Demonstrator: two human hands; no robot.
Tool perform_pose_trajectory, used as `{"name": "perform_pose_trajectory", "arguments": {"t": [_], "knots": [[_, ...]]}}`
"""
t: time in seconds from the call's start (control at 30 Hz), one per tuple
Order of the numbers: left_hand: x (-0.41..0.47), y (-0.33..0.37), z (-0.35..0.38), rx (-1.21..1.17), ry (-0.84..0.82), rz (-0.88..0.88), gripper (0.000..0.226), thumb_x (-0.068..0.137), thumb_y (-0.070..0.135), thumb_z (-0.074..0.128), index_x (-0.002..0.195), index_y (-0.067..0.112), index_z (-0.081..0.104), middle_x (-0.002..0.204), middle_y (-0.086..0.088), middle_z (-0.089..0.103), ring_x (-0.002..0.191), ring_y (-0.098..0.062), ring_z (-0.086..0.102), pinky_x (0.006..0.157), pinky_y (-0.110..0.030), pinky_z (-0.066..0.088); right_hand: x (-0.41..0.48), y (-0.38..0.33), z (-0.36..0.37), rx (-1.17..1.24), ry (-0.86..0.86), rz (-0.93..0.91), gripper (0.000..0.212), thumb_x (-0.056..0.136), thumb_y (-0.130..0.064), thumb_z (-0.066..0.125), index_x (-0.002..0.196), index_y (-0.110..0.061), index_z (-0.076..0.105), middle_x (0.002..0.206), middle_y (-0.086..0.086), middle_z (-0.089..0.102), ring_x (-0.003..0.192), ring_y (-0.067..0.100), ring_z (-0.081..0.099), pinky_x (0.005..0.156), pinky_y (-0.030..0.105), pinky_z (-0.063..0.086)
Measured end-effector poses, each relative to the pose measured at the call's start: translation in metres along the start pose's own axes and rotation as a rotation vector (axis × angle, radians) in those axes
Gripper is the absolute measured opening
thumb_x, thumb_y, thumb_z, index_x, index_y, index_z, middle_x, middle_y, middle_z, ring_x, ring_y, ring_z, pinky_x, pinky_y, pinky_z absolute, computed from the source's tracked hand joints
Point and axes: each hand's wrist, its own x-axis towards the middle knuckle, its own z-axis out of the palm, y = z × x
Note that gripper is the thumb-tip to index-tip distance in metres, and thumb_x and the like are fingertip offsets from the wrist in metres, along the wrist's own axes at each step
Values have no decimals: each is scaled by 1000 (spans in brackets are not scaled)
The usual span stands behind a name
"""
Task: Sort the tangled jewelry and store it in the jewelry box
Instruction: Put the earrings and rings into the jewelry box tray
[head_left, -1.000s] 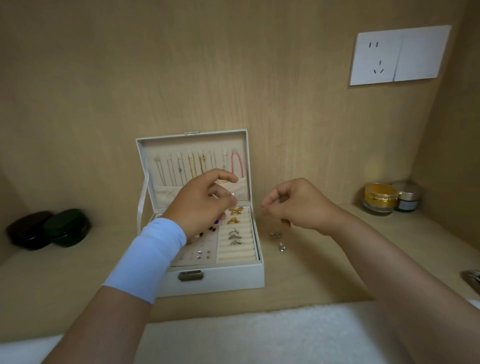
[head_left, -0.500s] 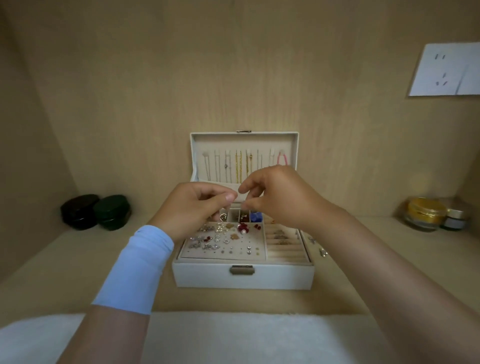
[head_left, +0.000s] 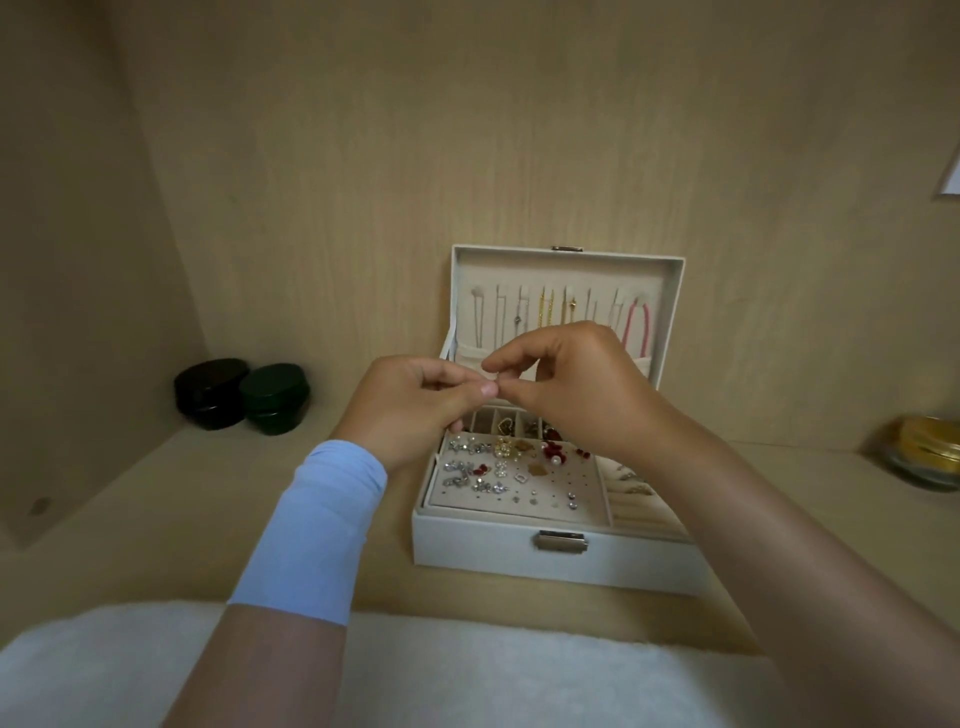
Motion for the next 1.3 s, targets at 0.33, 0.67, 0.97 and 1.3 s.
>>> {"name": "perform_pose_trajectory", "arguments": {"t": [0.33,0.67,0.97,1.3], "knots": [[-5,-9,5,-99,-69,-31,10,87,28,74,93,22,78,65,0,67,60,-7,57,65,-24,51,-15,6,0,216,62,107,10,81,-19,82,90,-15,81,69,-18,72,56,-2,63,58,10,48],[-7,-19,13,-5,-206,-81,20,98,34,56,100,32,76,56,5,52,58,-13,46,58,-24,39,-47,21,-16,-430,-200,145,7,82,-37,80,79,-33,75,85,-18,67,82,1,61,77,35,54],[-6,-13,20,-323,-255,-204,29,100,10,48,100,17,75,78,3,55,55,-13,49,46,-22,34,-47,14,-15,-557,-265,-14,4,84,-38,76,82,-35,76,75,-24,58,72,-1,55,69,27,51],[-13,-11,19,-331,-279,-112,14,99,13,57,109,10,66,97,-2,76,63,-13,65,49,-19,43,-39,13,-34,-75,-130,139,10,93,-20,68,94,-24,77,74,-20,67,52,-3,53,56,10,40]]}}
